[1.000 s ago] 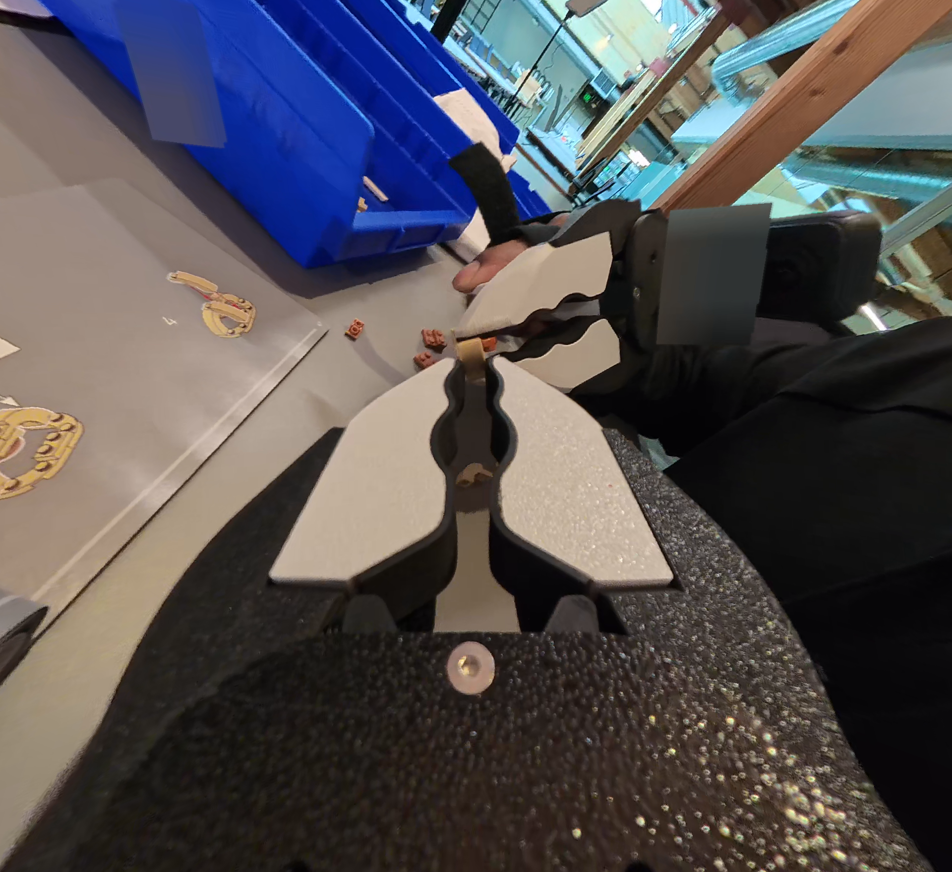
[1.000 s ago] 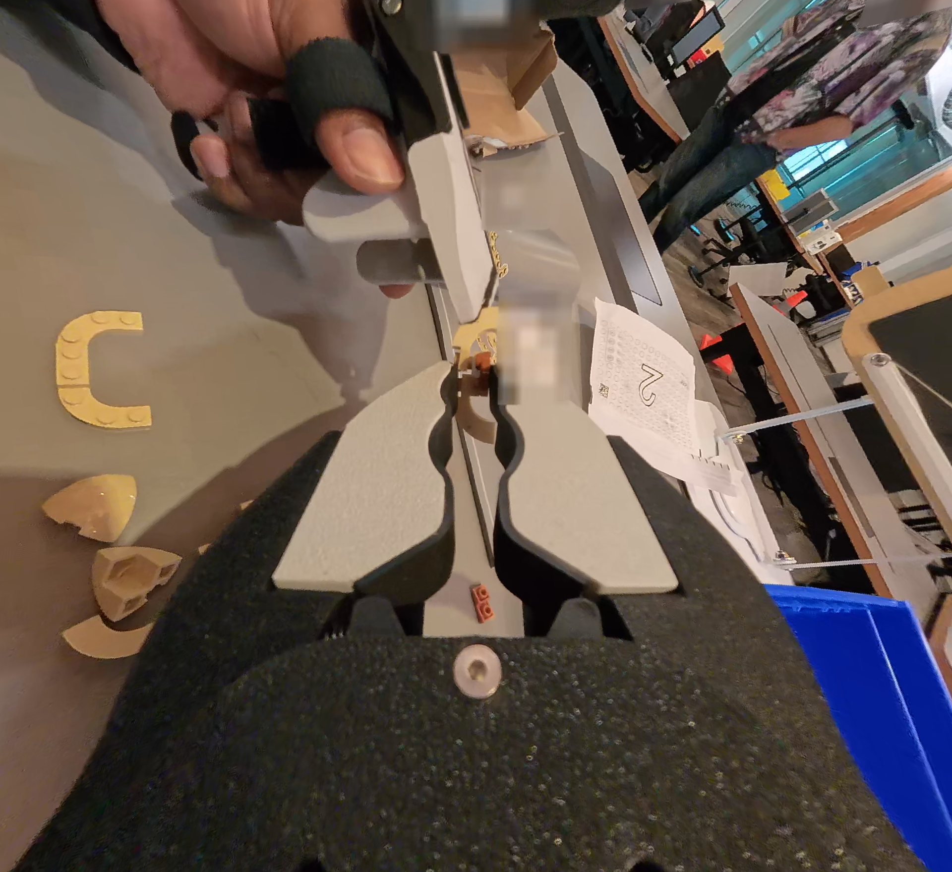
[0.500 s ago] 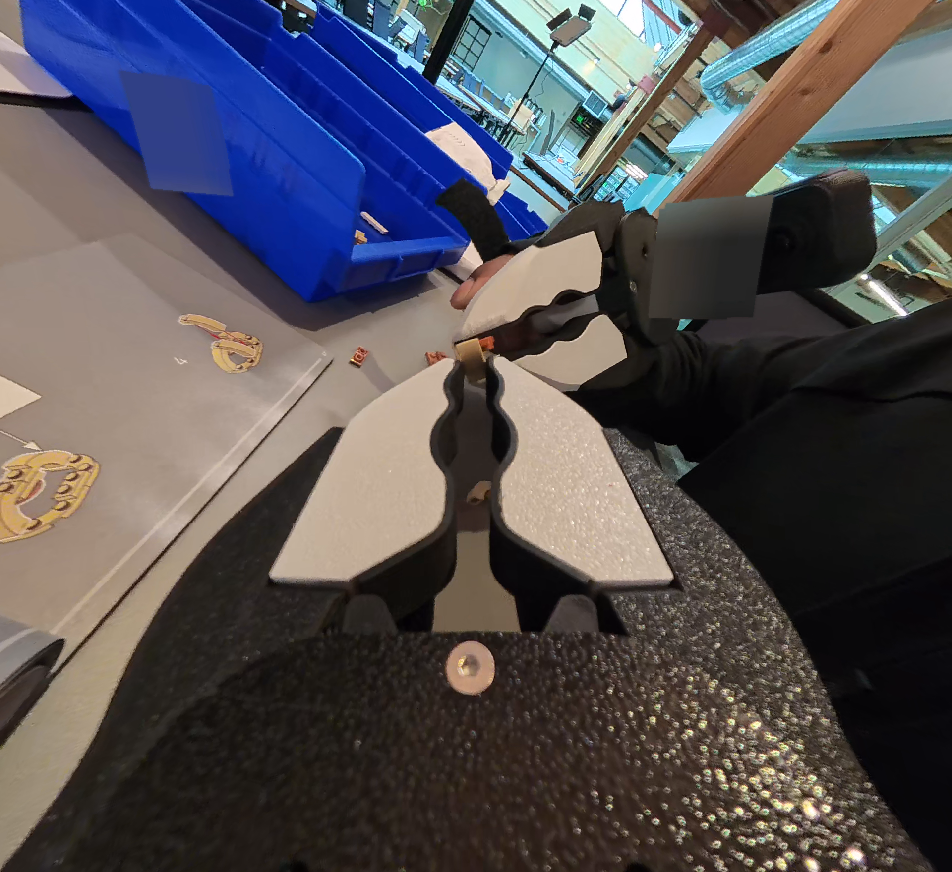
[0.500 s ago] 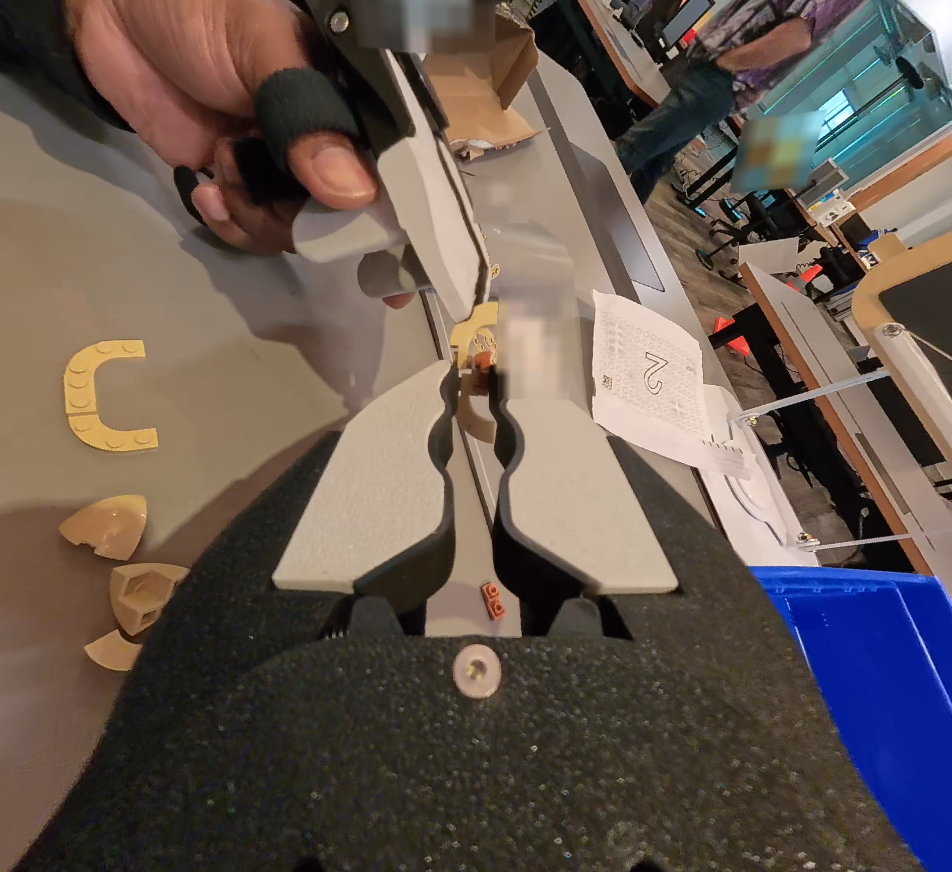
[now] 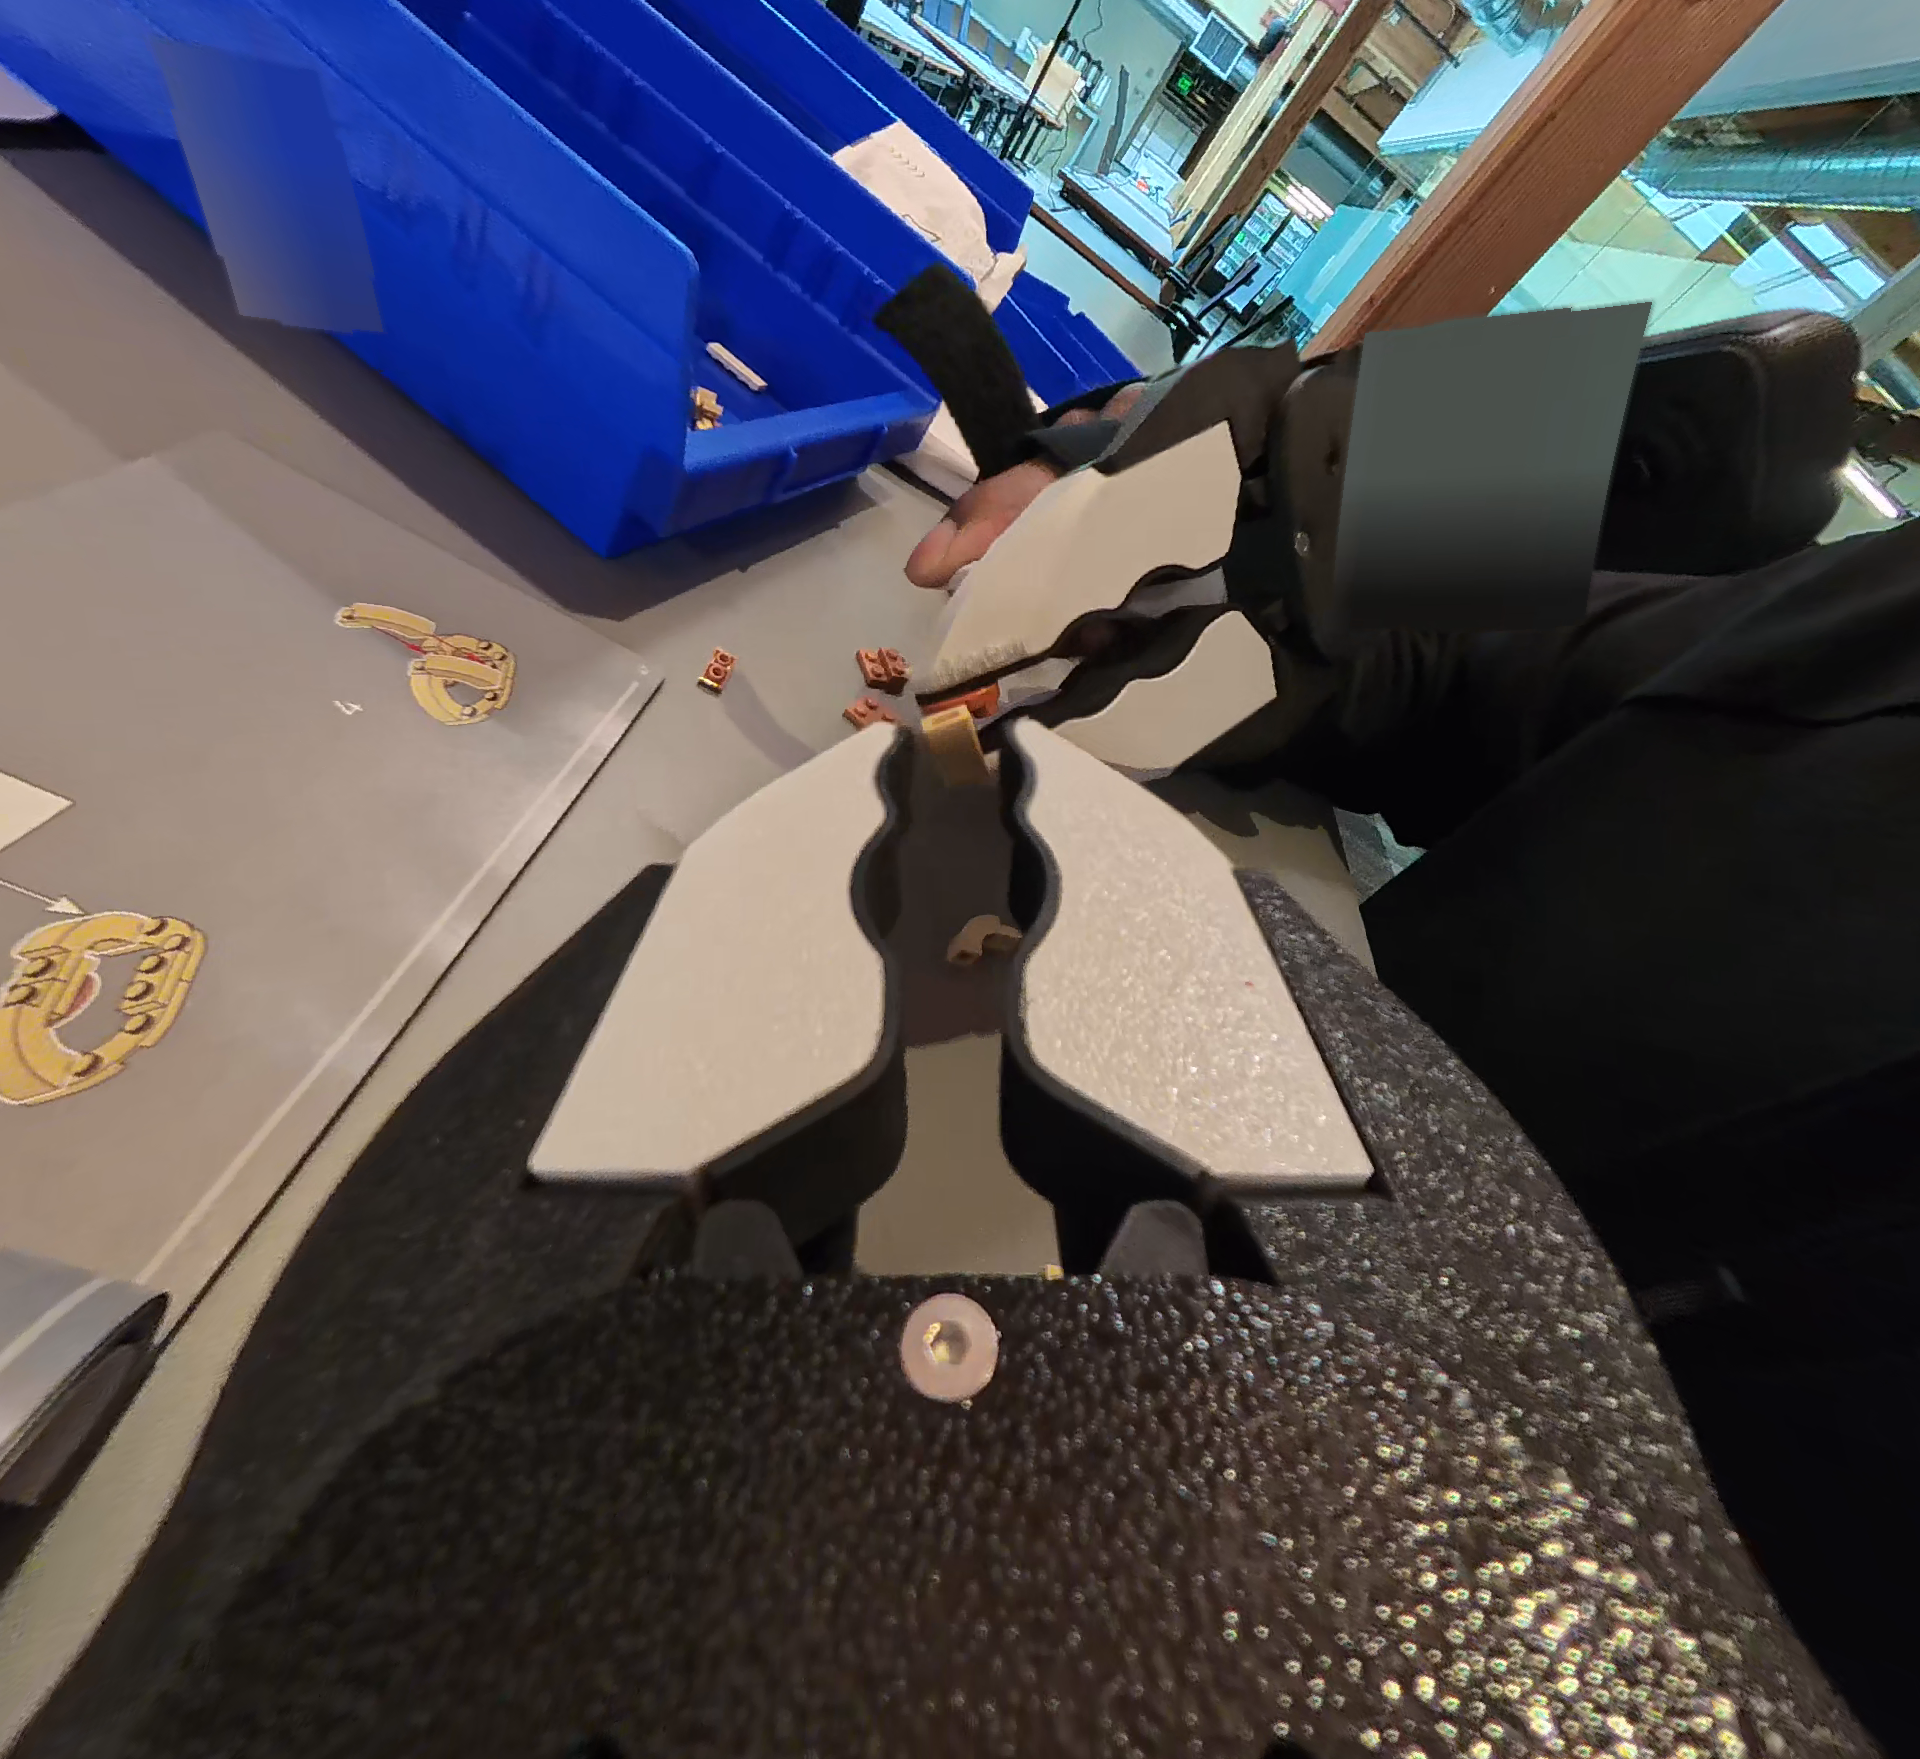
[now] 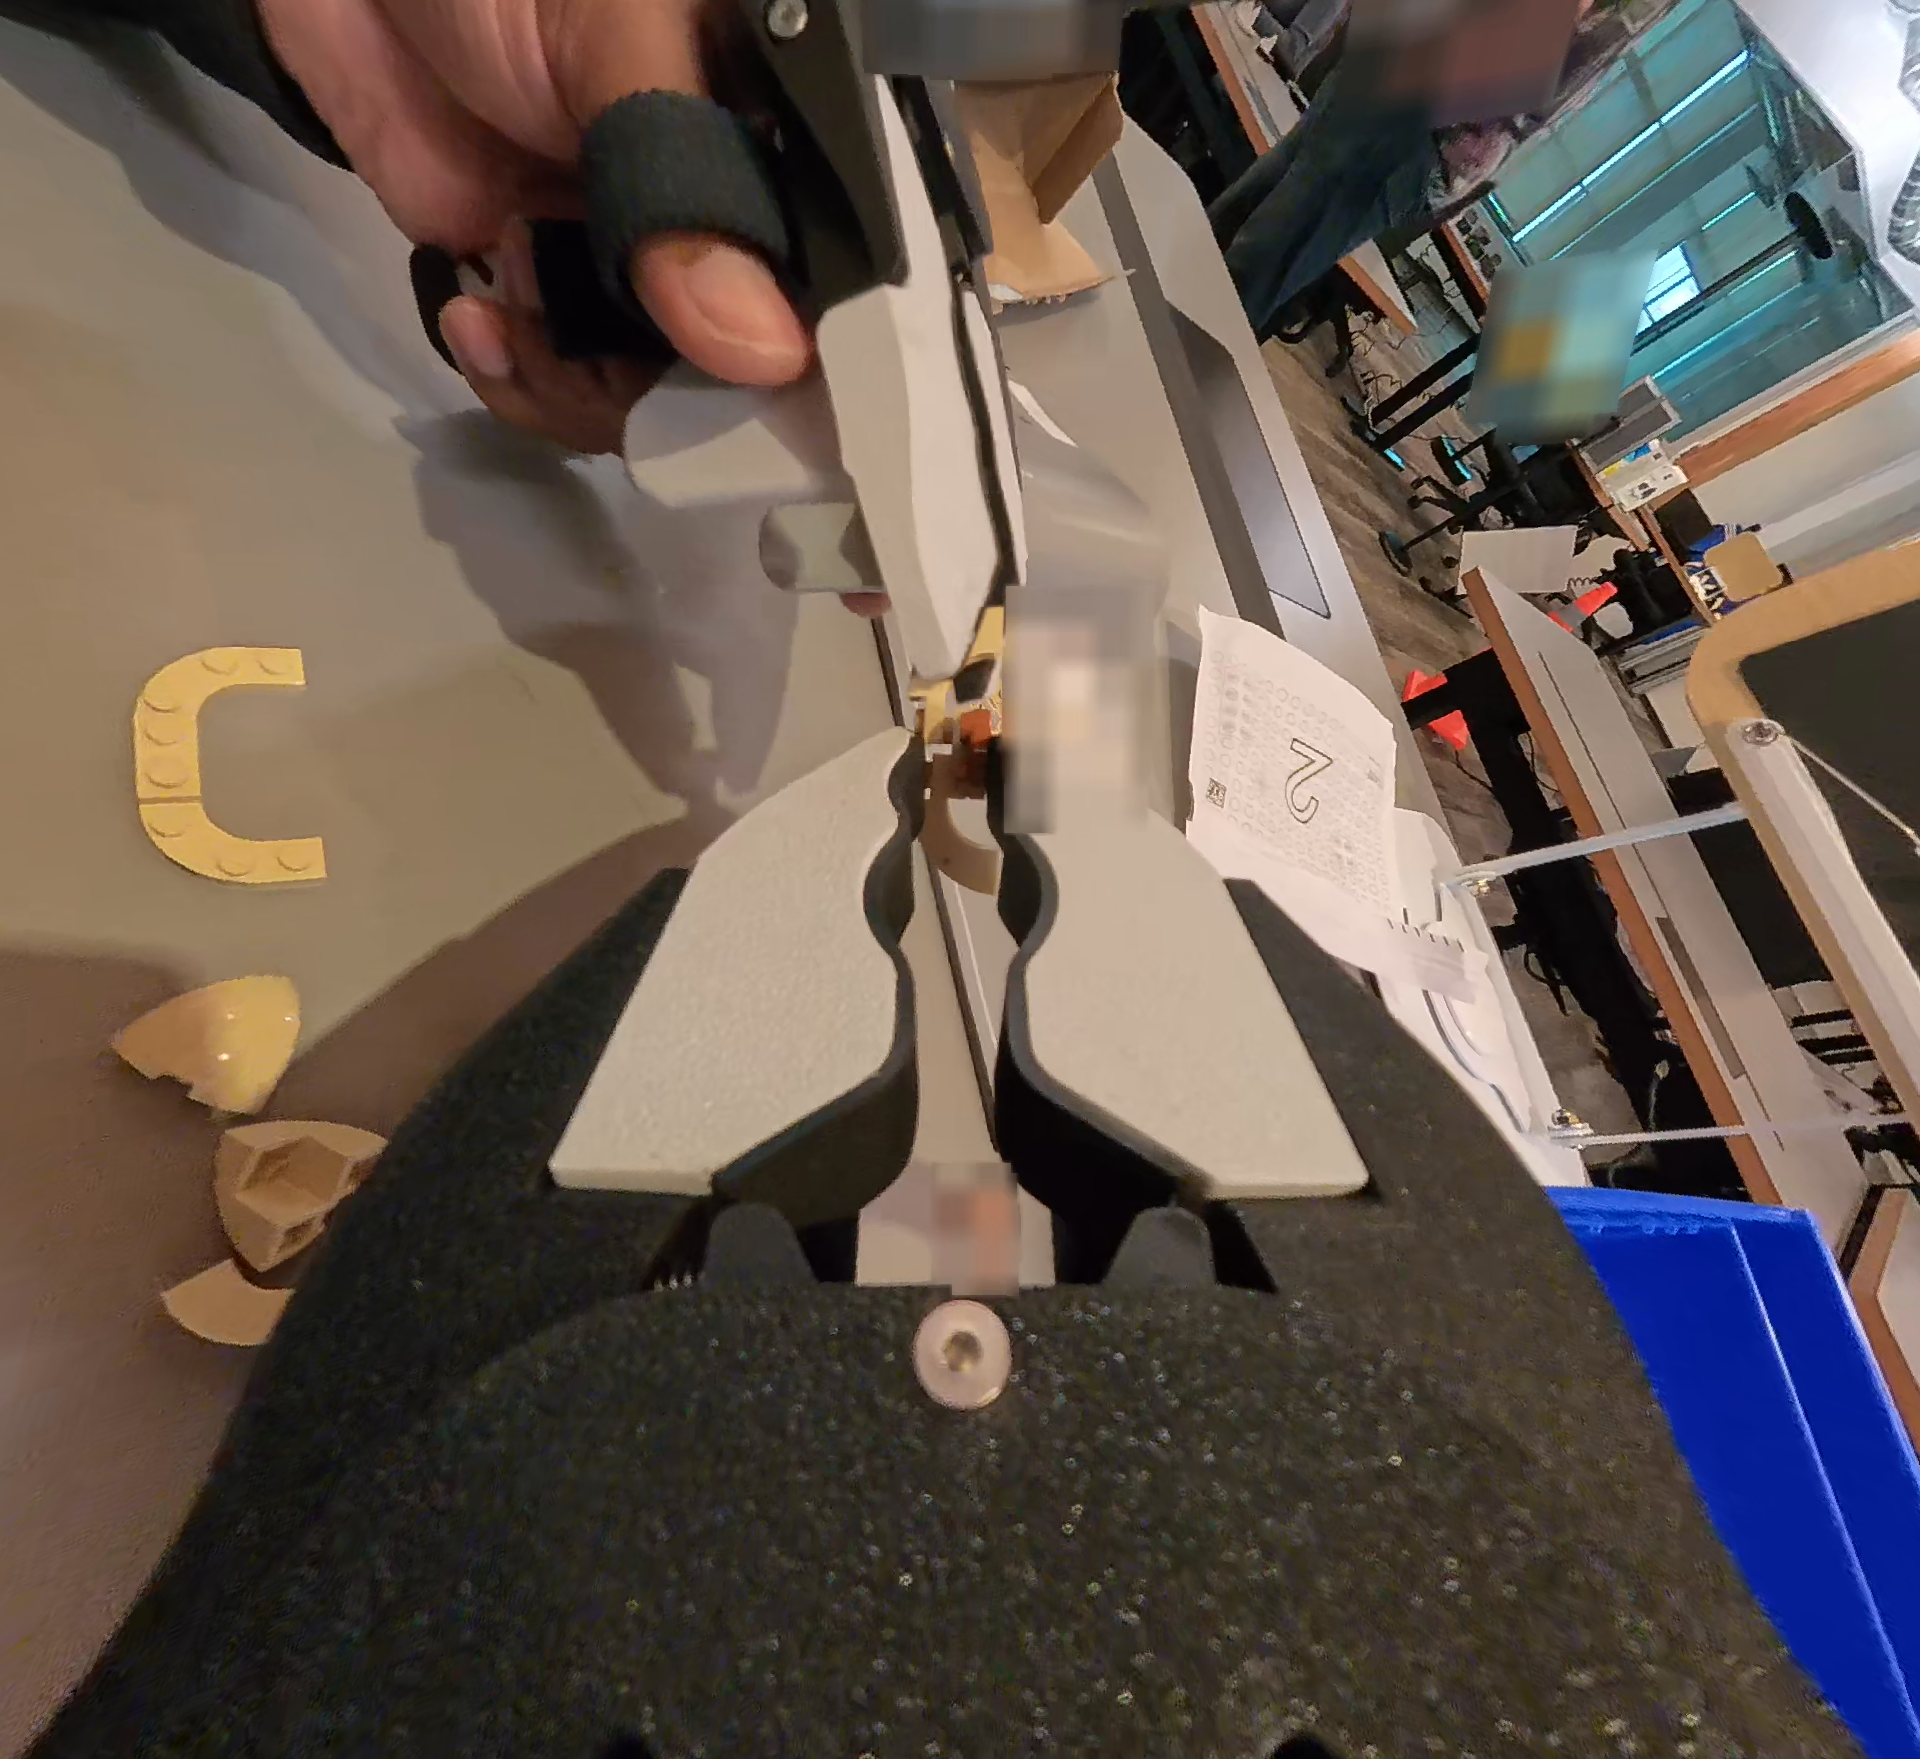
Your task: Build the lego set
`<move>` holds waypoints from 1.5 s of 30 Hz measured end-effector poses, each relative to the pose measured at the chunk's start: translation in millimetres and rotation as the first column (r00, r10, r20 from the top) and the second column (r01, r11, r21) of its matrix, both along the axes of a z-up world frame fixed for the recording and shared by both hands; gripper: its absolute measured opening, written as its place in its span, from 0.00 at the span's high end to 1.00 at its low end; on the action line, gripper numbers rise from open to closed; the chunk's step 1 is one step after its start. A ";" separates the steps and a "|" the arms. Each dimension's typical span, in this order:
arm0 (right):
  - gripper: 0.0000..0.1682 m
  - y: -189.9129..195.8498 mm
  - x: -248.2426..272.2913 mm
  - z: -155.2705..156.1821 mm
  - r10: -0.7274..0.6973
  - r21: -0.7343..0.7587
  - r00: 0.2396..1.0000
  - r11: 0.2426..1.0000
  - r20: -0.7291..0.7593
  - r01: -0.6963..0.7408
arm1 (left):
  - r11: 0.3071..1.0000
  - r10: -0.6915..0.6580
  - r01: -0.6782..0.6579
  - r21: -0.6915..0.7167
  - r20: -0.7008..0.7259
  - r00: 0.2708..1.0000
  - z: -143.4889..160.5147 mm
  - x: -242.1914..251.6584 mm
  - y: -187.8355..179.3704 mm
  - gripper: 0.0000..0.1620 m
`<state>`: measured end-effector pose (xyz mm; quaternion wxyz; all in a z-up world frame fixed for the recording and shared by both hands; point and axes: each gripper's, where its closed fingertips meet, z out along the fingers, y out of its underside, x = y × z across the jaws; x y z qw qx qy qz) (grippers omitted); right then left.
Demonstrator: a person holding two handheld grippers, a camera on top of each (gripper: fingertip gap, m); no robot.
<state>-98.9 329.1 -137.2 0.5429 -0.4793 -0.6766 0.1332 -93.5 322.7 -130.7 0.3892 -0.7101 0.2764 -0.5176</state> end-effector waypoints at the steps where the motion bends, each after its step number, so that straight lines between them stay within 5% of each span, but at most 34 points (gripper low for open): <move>1: 0.93 -0.8 -0.6 -0.1 0.001 -0.001 1.000 1.000 0.002 -0.001 | 1.000 -0.001 0.001 0.003 0.005 1.000 0.2 0.3 -0.6 0.94; 21: 0.93 0.6 -0.8 -2.7 -0.012 0.012 1.000 1.000 0.019 0.012 | 0.992 0.029 -0.015 -0.129 0.114 0.993 -2.9 -0.2 1.6 0.95; 32: 0.93 5.0 1.0 -1.9 -0.067 -0.006 0.997 0.998 0.031 0.067 | 0.997 0.076 -0.075 -0.012 0.077 0.994 -1.2 0.9 5.3 0.95; 39: 0.93 5.7 1.3 -2.6 -0.065 -0.037 0.998 0.997 0.025 0.066 | 0.988 0.061 -0.032 -0.150 0.196 0.979 0.1 0.2 5.0 0.95; 45: 0.93 6.8 0.9 -5.5 -0.081 -0.006 0.995 0.997 0.050 0.082 | 0.989 0.068 -0.047 -0.142 0.152 0.986 -0.9 -0.1 4.4 0.95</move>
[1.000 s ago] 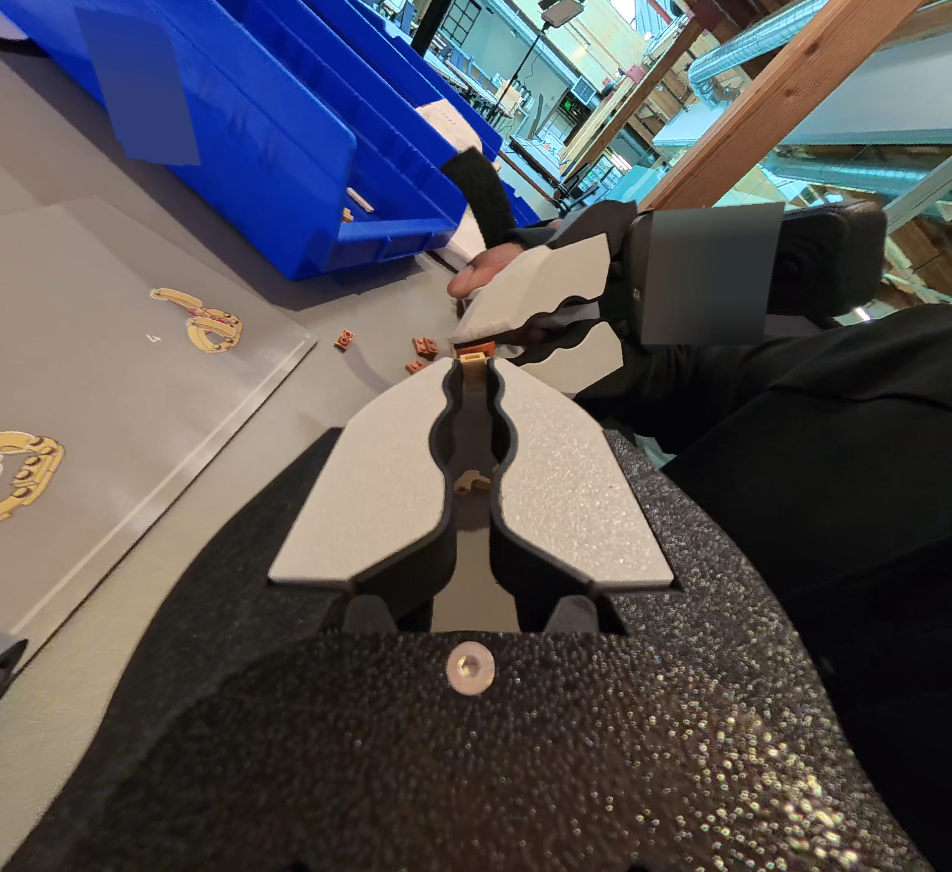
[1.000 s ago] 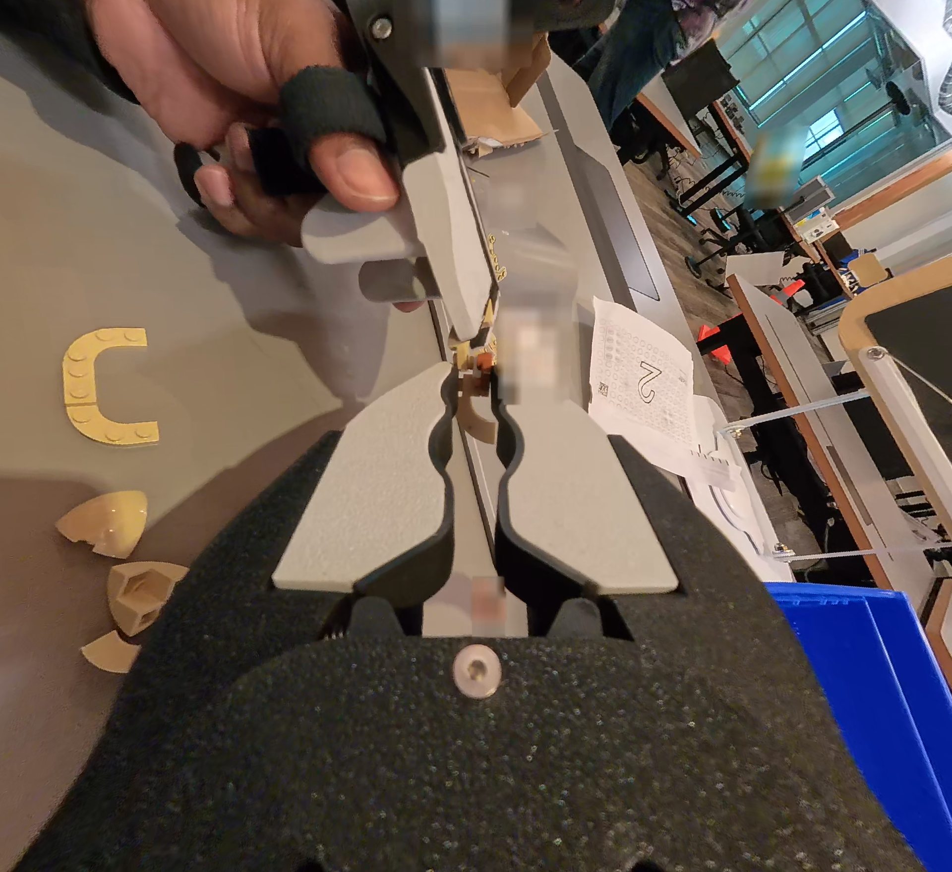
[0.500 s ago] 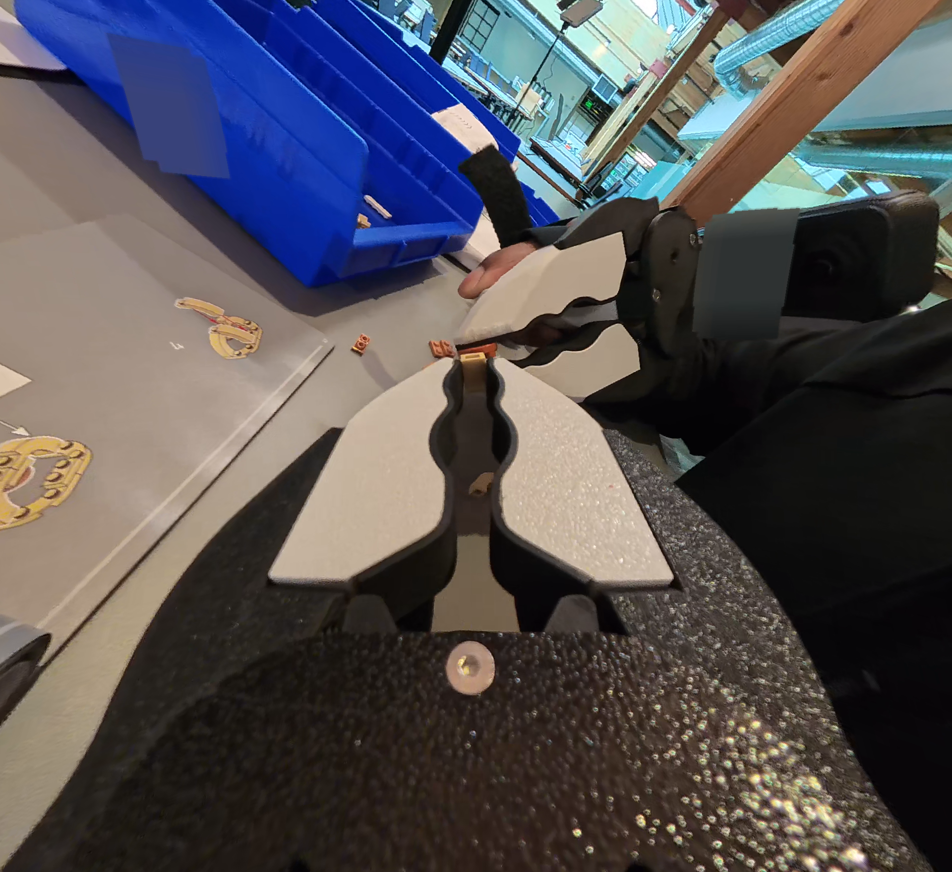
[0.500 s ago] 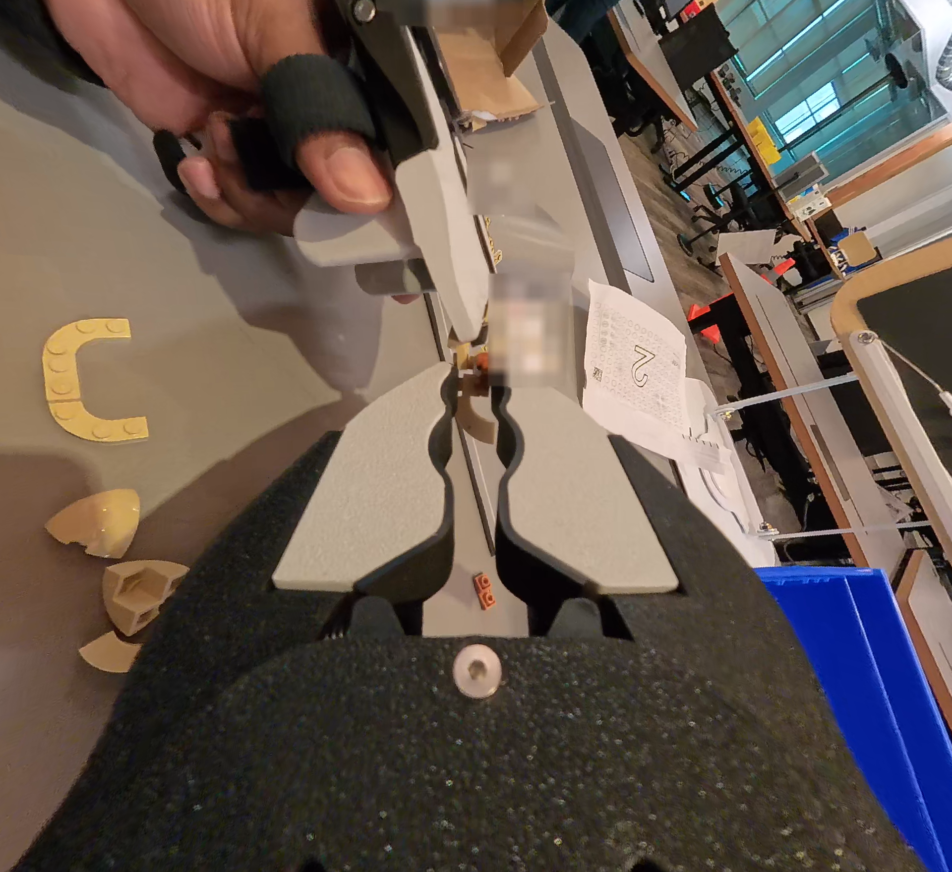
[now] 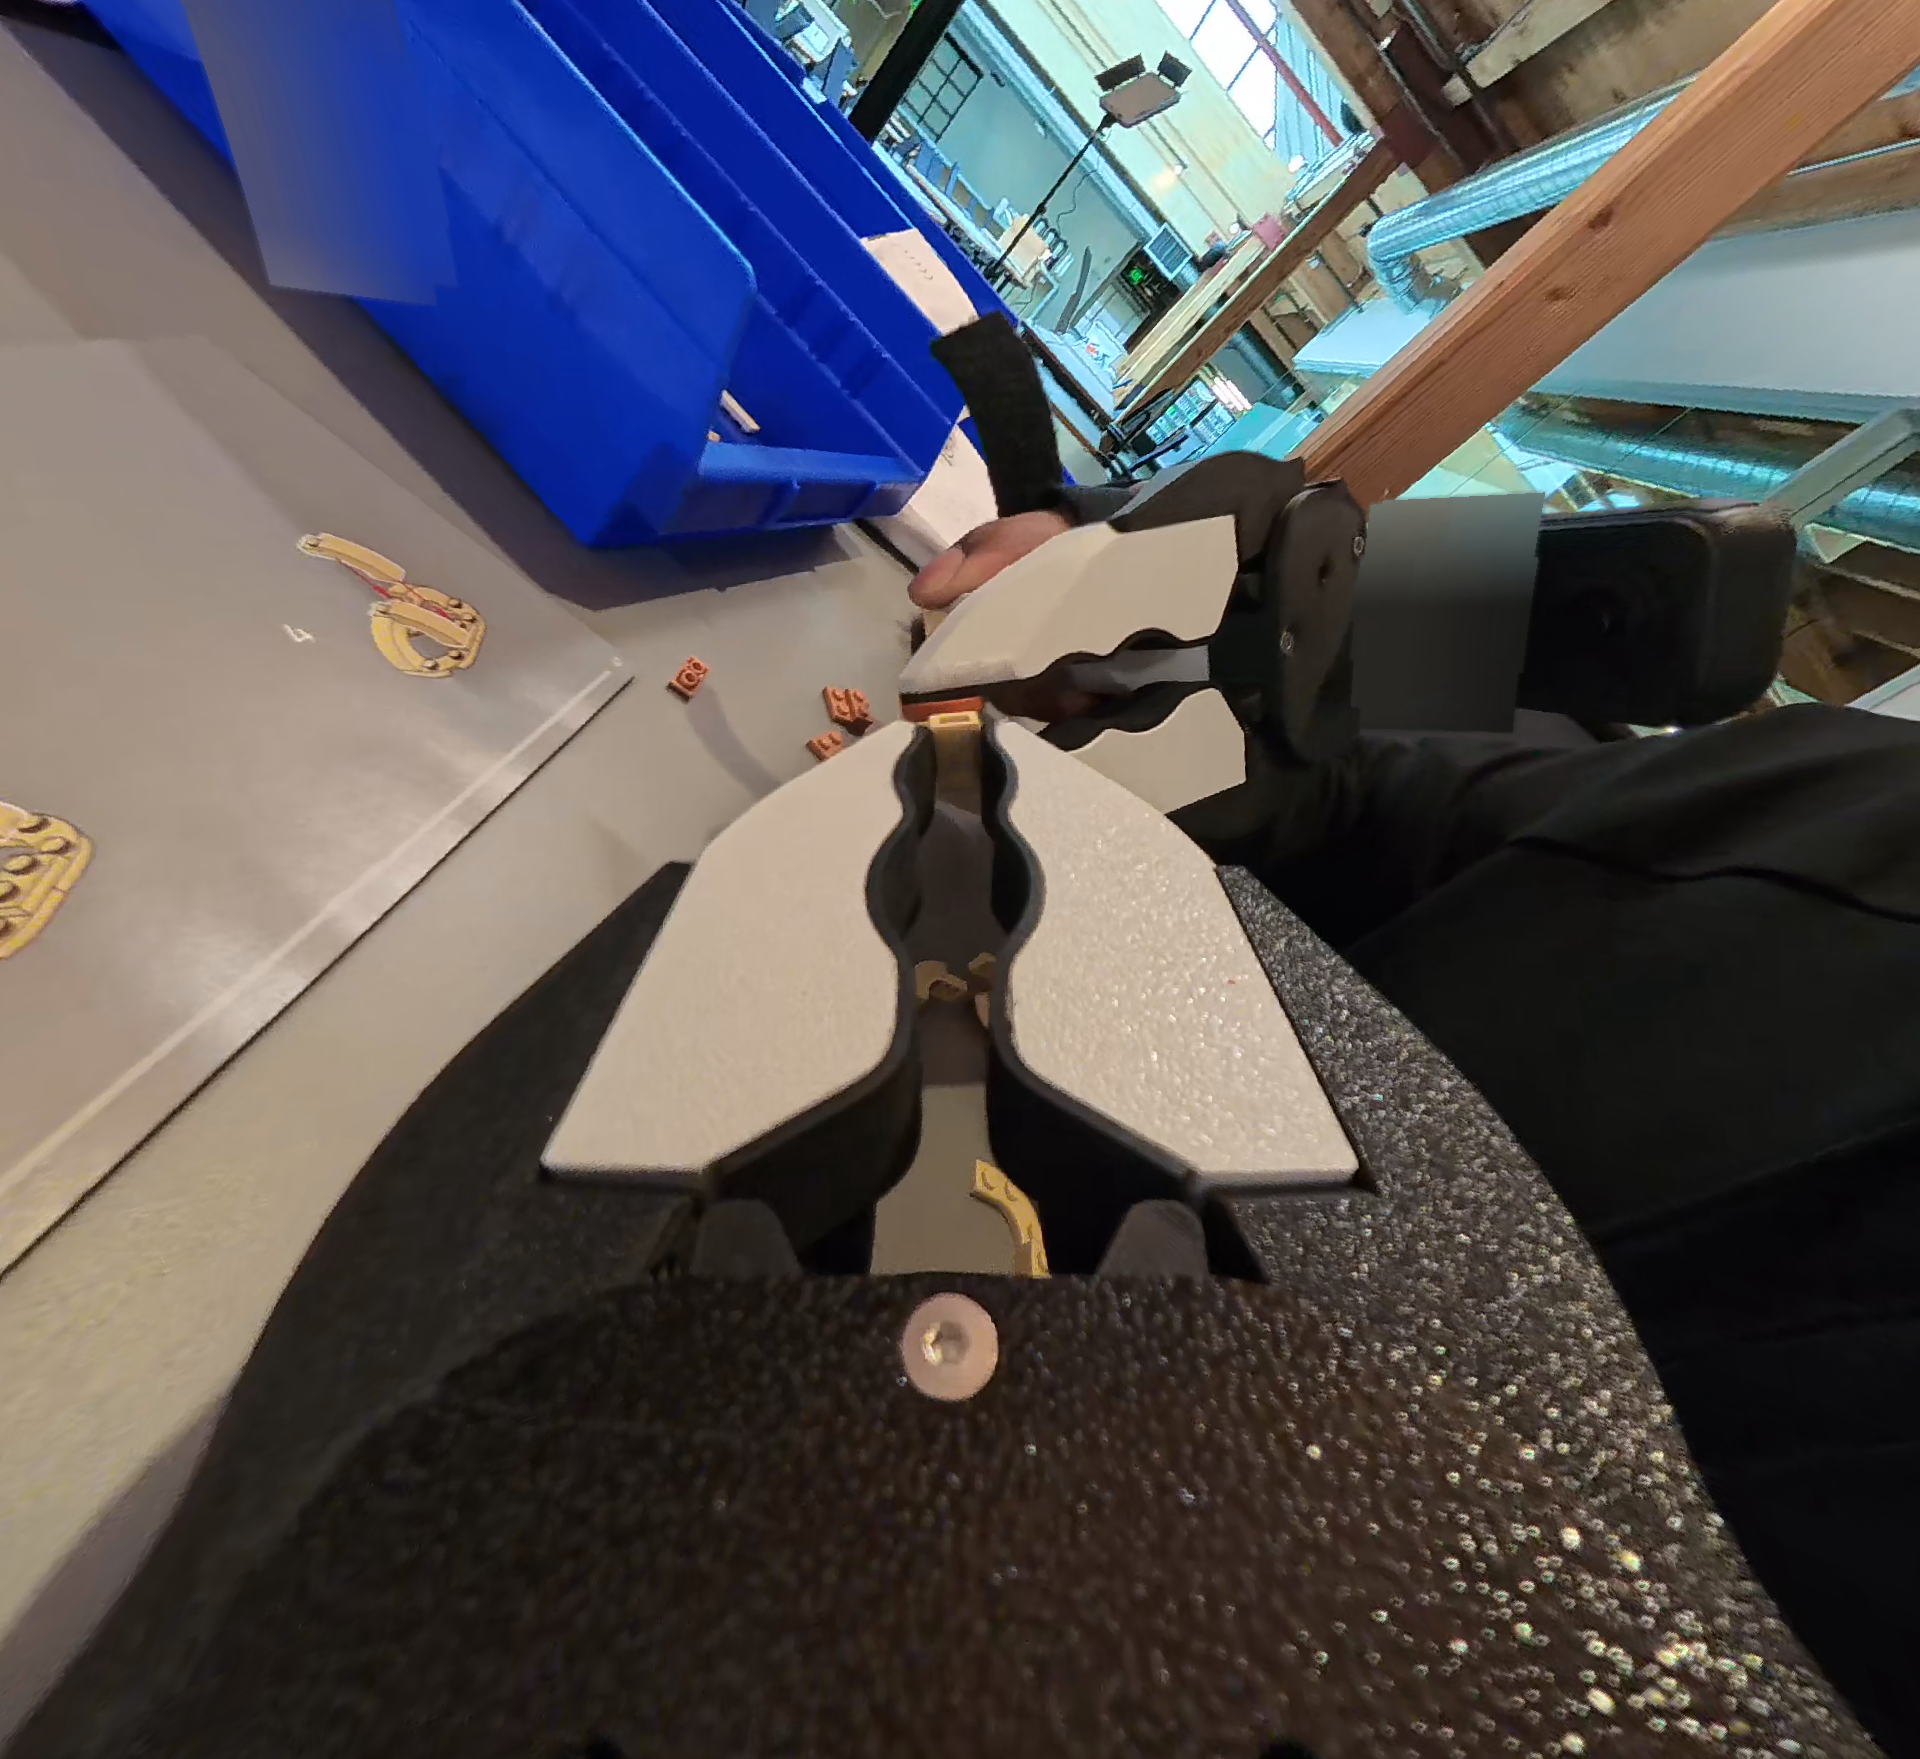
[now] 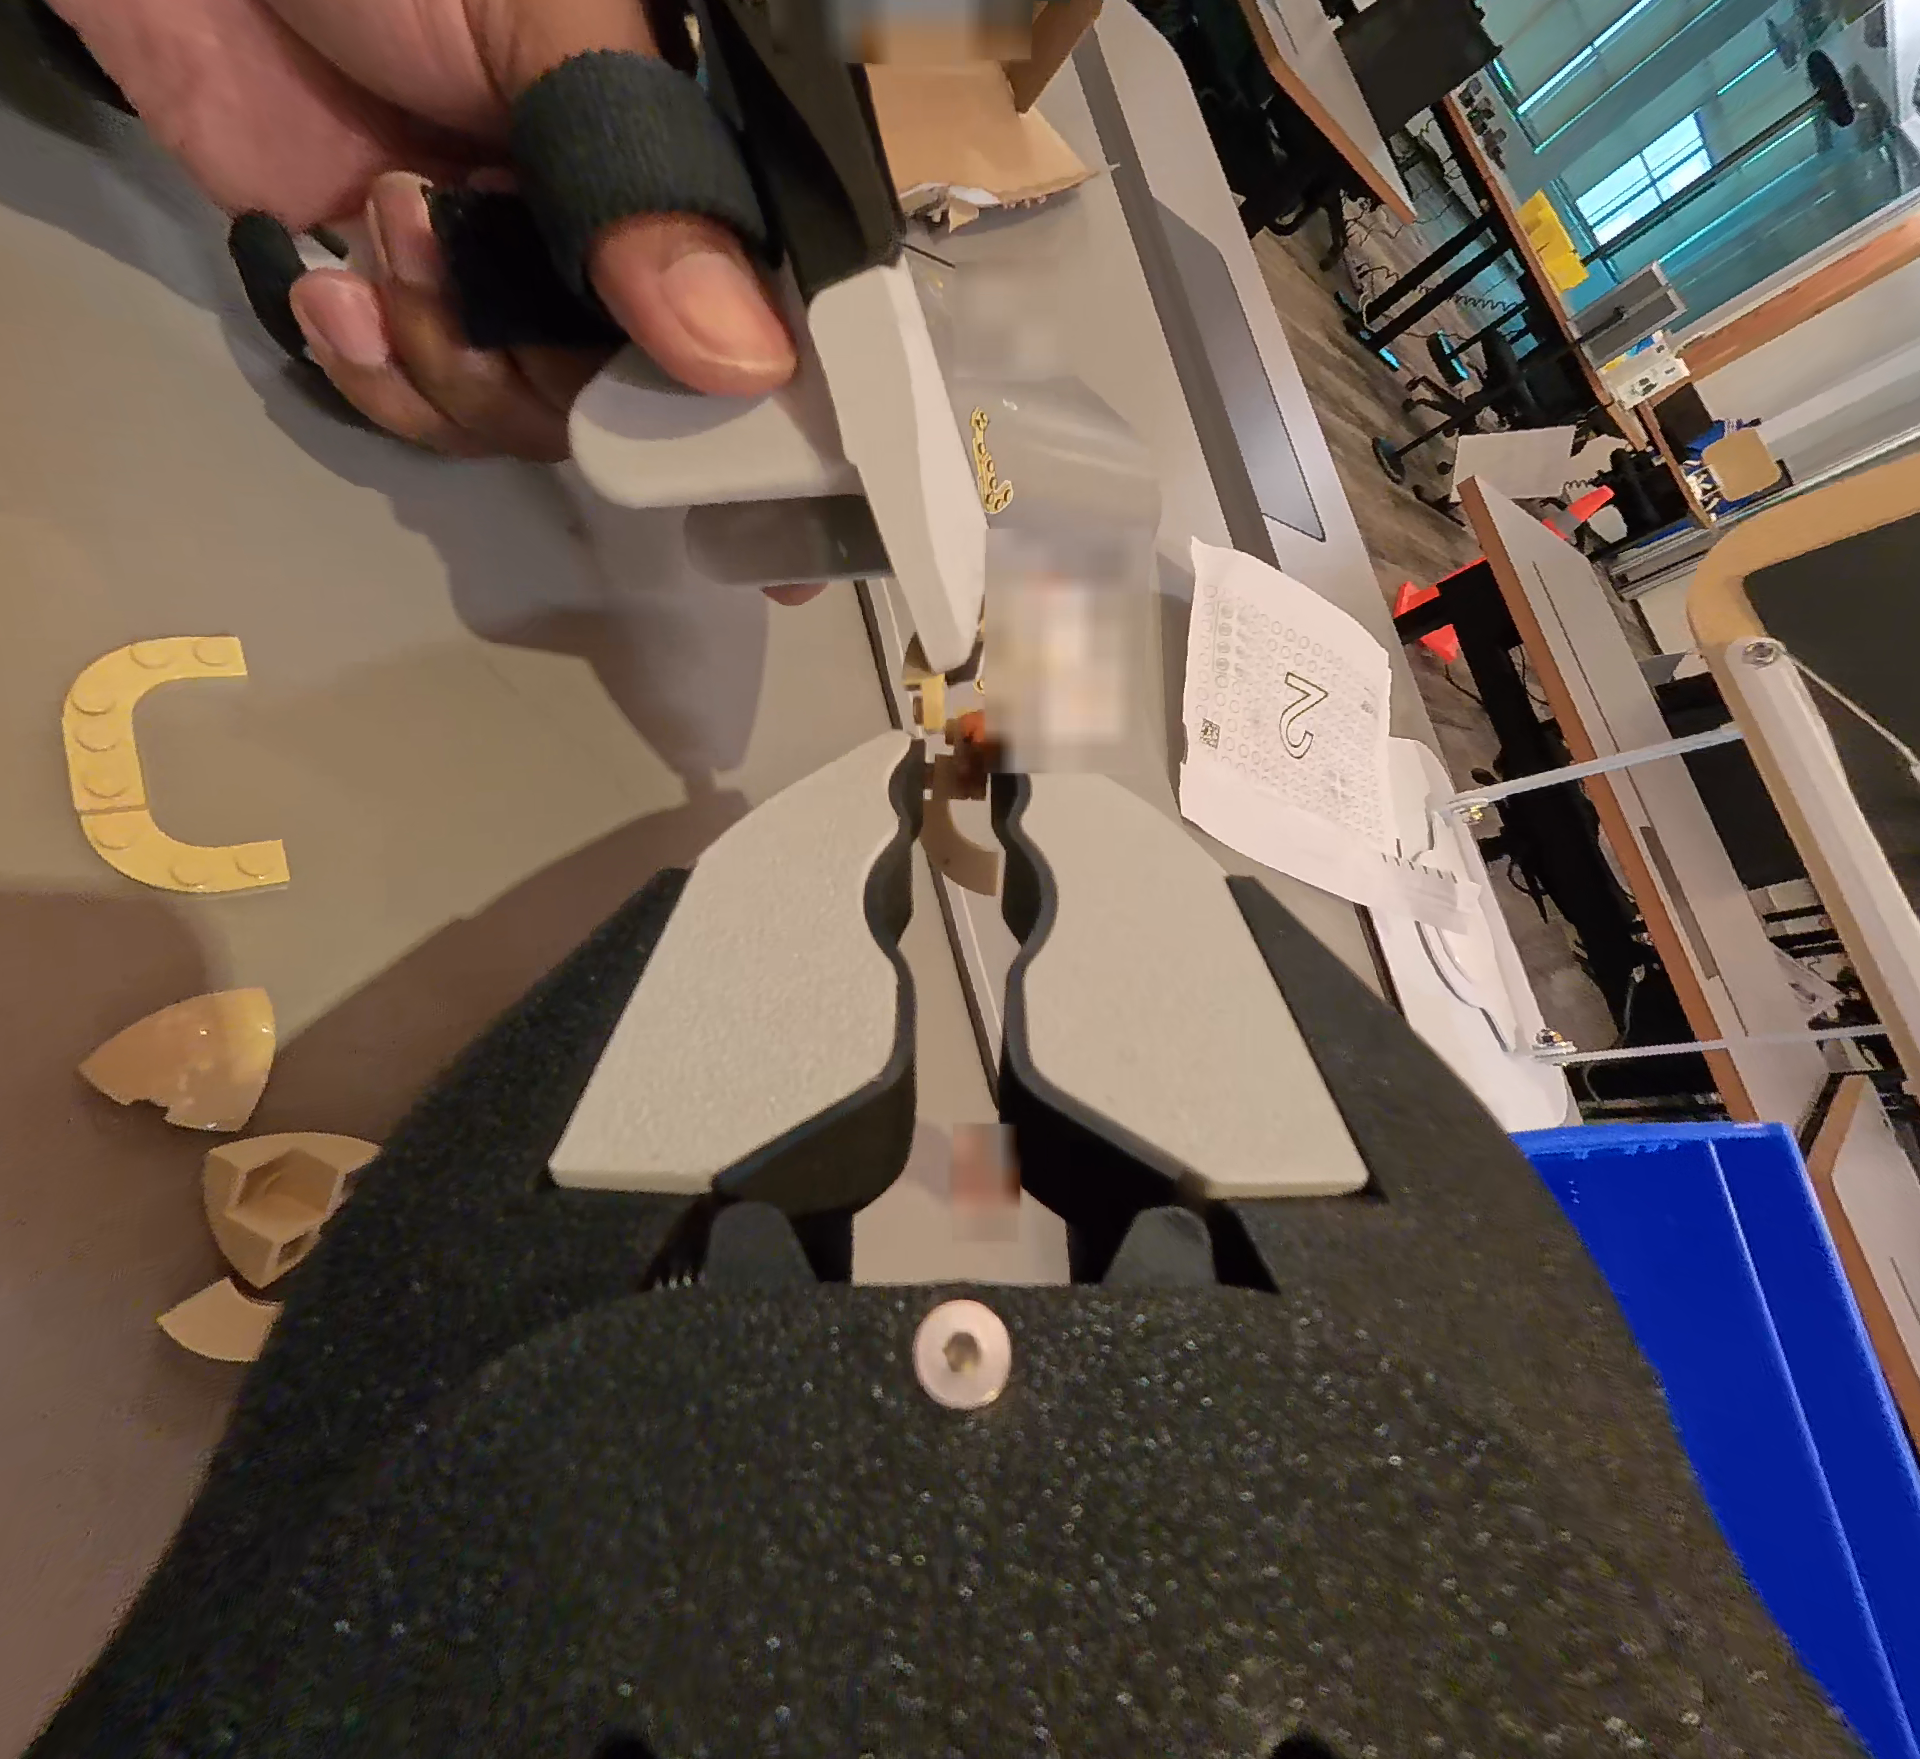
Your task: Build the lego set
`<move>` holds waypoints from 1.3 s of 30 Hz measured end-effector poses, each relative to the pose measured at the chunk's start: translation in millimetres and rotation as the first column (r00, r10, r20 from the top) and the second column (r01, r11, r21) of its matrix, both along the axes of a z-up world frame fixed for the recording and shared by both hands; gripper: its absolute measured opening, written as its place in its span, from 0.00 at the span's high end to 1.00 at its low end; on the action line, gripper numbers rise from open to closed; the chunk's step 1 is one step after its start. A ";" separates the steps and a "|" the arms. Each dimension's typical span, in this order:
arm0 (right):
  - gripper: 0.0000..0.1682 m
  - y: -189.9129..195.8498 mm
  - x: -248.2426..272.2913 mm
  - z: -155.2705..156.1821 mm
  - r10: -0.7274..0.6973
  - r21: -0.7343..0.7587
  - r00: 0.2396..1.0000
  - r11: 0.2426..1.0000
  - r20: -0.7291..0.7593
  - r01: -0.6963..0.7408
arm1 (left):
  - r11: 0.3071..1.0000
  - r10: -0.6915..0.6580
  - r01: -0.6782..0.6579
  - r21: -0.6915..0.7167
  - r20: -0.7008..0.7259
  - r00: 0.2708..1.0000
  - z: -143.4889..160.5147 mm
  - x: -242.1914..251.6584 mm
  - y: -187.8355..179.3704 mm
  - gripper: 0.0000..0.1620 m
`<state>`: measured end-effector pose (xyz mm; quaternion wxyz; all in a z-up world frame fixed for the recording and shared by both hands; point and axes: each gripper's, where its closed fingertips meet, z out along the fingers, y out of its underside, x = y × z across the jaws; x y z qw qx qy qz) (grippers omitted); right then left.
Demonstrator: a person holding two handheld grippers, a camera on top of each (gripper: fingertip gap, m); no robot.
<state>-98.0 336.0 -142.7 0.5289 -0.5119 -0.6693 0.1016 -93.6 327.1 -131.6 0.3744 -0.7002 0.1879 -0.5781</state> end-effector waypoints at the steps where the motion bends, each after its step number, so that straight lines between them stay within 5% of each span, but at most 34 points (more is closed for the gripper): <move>1: 0.93 0.2 -0.1 -0.9 -0.002 0.003 1.000 1.000 0.005 0.002 | 1.000 0.002 -0.002 0.001 -0.012 1.000 -1.1 -0.2 0.1 0.95; 39: 0.93 1.3 -2.1 1.0 -0.067 -0.006 0.998 0.998 -0.002 0.067 | 0.995 0.103 -0.104 0.006 0.038 0.994 -0.2 -1.6 6.3 0.95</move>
